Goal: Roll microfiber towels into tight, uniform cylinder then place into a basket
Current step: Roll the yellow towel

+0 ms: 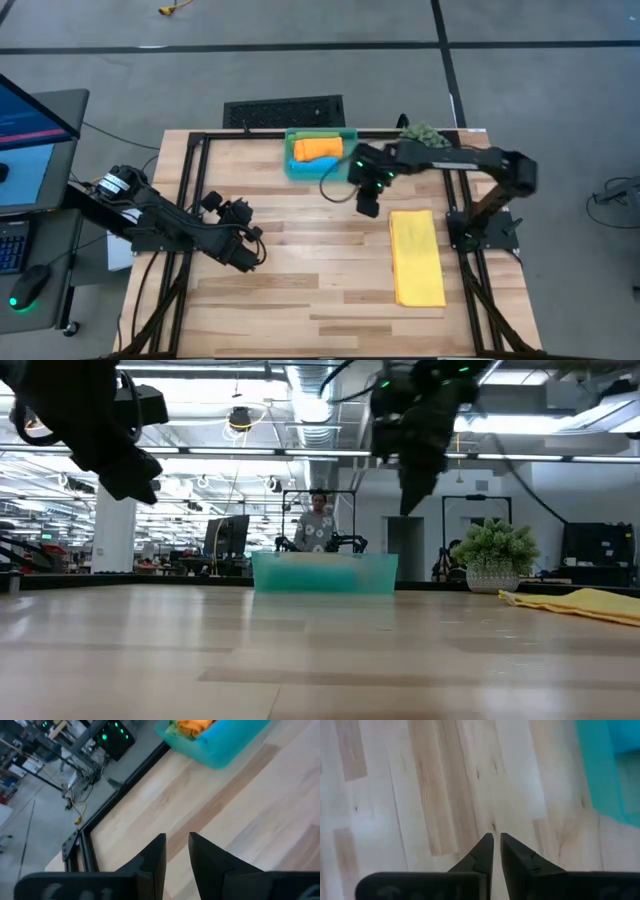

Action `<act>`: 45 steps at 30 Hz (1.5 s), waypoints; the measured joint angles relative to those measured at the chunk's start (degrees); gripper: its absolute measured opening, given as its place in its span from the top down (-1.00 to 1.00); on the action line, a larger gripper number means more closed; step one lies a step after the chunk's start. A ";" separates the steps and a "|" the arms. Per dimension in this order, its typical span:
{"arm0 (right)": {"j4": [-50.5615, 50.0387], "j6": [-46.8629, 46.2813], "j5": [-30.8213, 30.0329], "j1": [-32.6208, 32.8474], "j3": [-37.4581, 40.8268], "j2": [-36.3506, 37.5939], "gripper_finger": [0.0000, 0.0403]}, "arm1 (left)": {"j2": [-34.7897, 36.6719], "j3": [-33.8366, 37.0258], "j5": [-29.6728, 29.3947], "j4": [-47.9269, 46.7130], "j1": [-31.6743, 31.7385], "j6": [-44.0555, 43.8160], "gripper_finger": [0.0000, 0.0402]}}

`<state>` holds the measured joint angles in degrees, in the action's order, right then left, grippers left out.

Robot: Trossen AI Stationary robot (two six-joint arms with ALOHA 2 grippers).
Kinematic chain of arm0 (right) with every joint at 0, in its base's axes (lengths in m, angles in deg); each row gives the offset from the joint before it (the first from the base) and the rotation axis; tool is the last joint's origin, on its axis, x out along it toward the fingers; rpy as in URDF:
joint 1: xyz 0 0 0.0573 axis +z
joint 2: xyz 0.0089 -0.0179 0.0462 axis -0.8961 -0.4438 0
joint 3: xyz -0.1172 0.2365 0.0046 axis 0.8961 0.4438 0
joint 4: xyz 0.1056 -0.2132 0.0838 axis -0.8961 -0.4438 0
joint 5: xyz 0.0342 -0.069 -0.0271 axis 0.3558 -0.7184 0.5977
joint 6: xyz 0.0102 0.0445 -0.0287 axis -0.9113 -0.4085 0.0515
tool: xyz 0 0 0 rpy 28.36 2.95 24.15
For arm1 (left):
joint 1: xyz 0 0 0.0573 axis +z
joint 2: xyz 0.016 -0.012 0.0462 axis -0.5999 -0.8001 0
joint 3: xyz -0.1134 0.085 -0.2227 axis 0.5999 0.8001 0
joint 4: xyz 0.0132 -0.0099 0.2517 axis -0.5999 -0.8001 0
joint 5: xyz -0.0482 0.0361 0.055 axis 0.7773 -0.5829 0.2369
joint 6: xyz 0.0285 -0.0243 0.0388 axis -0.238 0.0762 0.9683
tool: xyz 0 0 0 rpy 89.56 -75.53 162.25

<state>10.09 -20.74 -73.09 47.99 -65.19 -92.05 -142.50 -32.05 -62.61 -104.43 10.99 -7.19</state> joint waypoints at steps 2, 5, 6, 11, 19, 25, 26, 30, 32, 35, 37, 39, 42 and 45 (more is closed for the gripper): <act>4.28 -3.02 -2.29 1.19 5.16 4.13 0.72 | 0.01 -0.01 -1.49 0.82 0.72 1.98 0.62; 8.72 -7.63 -5.87 2.96 10.85 8.00 0.72 | 0.00 -0.02 -3.81 2.87 2.07 5.58 0.62; 9.32 -8.99 -6.83 3.60 12.26 9.07 0.72 | 0.00 -0.04 -4.58 3.22 2.56 6.78 0.62; 9.97 -14.56 -10.60 7.09 17.07 12.12 0.72 | 0.02 -0.16 -5.76 7.85 5.75 14.82 0.62; 8.64 -26.03 -20.57 14.65 24.41 16.26 0.72 | 0.00 -3.49 -2.80 21.64 10.83 35.31 0.62; 5.96 -38.02 -21.28 20.63 29.86 17.95 0.72 | 0.00 -4.21 7.33 43.52 12.65 57.84 0.62; 5.42 -39.74 -21.26 21.64 30.32 17.95 0.72 | 0.00 -4.21 9.46 46.82 12.84 61.02 0.62; 2.35 -46.73 -21.73 25.55 32.07 17.96 0.72 | 0.00 -4.21 16.24 55.83 13.40 69.00 0.62; 1.26 -50.74 -22.43 27.34 32.90 17.91 0.72 | 0.00 -4.21 17.96 58.33 13.40 70.88 0.62; 0.65 -55.97 -22.54 29.99 33.60 17.69 0.72 | 0.00 -4.21 20.68 59.72 13.40 71.96 0.62; 1.32 -59.07 -22.90 31.21 34.33 17.69 0.72 | 0.00 -4.21 21.91 60.11 13.40 71.96 0.62; 1.34 -62.37 -23.03 32.11 35.44 17.69 0.72 | 0.00 -4.21 23.06 60.15 13.38 71.94 0.62; 1.36 -67.51 -23.18 33.87 37.15 17.69 0.72 | 0.00 -4.21 24.80 60.19 13.37 71.94 0.62; 2.35 -71.28 -23.18 35.50 38.18 17.69 0.72 | 0.00 -4.21 25.17 60.19 13.08 71.58 0.62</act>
<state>12.44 -92.03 -96.27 83.49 -27.00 -74.37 -142.51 -36.26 -37.45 -44.24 24.08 64.39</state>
